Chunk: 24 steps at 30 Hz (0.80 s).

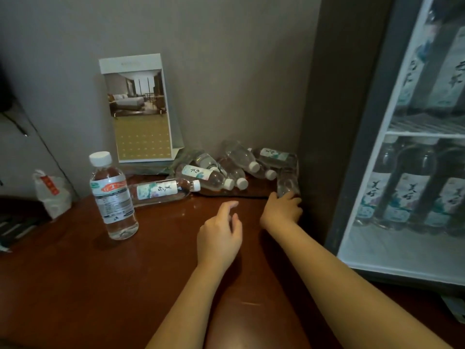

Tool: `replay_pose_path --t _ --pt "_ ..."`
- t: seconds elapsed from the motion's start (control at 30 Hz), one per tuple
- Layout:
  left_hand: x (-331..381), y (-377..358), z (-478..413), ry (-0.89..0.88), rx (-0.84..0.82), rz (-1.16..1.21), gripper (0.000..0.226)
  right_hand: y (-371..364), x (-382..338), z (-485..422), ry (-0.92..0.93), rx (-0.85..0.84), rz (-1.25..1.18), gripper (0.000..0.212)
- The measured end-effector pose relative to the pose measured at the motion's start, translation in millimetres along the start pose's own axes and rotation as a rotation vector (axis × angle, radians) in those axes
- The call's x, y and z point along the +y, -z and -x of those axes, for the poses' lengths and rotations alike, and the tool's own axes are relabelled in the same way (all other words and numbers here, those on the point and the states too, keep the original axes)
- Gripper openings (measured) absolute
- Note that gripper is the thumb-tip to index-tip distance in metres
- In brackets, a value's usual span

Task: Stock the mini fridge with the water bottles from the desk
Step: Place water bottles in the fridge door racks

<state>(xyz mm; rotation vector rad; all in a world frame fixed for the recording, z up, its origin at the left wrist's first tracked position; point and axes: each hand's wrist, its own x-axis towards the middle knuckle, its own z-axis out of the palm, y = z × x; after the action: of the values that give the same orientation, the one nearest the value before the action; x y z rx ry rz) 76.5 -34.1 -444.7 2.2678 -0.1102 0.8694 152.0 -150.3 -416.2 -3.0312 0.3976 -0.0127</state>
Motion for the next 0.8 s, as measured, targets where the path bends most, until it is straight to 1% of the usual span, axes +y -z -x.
replay_pose_path --t 0.07,0.13,0.23,0.33,0.4,0.43,0.6,0.73,0.8 --pt "1.2 -1.8 0.7 -0.022 -0.015 0.015 0.030 -5.9 -1.4 -6.3 -0.035 -0.003 -0.020 0.053" --pt "1.3 -2.1 1.1 -0.051 -0.039 0.022 0.030 -8.3 -2.0 -8.1 -0.040 0.028 -0.032 0.047" --pt "0.7 -1.2 1.2 -0.071 -0.064 0.018 0.031 -6.6 -5.2 -0.3 0.020 0.097 -0.025 0.046" --pt "-0.3 0.4 1.1 -0.045 -0.105 0.000 0.036 -1.2 -5.3 13.4 0.074 0.226 -0.057 0.036" --pt "-2.0 0.2 1.3 -0.018 -0.151 -0.011 0.045 8.7 -0.8 21.3 0.105 0.330 -0.091 0.031" --pt "-3.3 -0.4 1.2 -0.009 -0.174 -0.012 0.050 16.3 2.1 25.7 0.124 0.355 -0.120 0.029" --pt "-5.7 0.4 0.4 0.006 -0.194 0.076 0.070 57.0 20.7 55.8 0.269 0.328 -0.352 0.016" --pt "-8.9 6.8 -1.8 0.055 -0.179 0.237 0.084 80.8 32.4 86.1 0.397 0.299 -0.503 0.007" --pt "-5.2 11.9 -0.6 0.066 -0.254 0.350 0.084 90.2 34.2 97.9 0.451 0.272 -0.530 0.005"
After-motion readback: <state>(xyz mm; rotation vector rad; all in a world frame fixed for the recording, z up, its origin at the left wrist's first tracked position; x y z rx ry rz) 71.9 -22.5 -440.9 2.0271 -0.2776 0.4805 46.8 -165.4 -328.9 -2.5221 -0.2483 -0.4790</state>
